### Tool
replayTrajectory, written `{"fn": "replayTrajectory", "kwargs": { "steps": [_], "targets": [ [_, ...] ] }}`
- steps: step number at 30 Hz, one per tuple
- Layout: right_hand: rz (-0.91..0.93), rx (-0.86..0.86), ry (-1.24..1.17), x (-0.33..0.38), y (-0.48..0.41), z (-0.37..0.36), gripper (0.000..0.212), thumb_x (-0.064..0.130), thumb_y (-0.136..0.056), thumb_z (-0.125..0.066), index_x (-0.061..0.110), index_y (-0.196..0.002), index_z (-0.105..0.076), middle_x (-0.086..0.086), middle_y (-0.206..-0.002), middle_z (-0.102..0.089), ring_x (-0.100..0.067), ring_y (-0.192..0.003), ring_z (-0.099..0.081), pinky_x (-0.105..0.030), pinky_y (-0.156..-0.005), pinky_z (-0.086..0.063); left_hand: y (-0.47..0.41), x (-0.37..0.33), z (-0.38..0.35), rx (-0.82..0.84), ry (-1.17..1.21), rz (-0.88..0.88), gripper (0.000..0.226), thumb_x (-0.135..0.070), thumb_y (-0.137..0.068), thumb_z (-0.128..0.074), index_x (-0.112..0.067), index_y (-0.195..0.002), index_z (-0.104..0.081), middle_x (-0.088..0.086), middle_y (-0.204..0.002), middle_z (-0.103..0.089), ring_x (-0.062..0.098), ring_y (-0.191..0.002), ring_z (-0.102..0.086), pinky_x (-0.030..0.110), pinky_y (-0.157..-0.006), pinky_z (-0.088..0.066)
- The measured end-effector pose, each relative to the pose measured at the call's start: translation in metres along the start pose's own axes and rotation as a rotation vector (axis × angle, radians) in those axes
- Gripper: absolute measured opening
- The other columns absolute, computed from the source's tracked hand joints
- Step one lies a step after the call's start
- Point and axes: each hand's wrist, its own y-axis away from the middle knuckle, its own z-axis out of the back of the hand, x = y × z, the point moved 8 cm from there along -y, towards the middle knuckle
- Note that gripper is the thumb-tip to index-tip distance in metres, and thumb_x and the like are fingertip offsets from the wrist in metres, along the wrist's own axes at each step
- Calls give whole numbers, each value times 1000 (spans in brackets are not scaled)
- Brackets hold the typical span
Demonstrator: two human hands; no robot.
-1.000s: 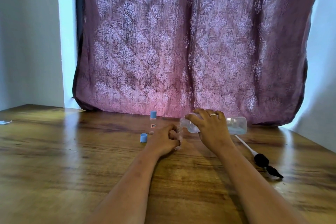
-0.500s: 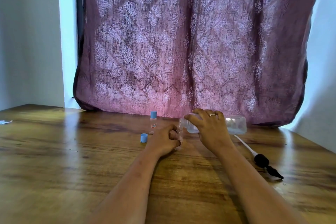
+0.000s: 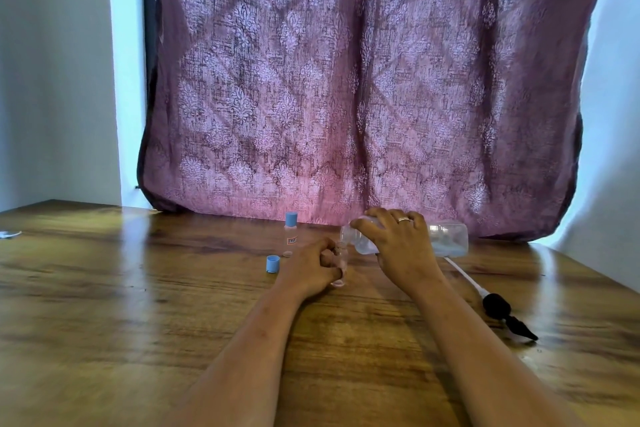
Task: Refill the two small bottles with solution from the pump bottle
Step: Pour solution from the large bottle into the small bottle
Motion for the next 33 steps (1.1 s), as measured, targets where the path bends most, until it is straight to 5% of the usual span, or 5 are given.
{"fn": "replayTrajectory", "kwargs": {
  "steps": [33],
  "targets": [
    [1, -2, -20, 0, -1, 0, 68, -1, -65, -66, 36, -120, -52, -1, -128, -55, -28, -108, -56, -45, -89, -38, -1, 1, 0, -7, -4, -10, 35, -25, -76, -69, -30, -108, -57, -6, -93, -65, 17, -92, -63, 43, -88, -52]
  ]
}}
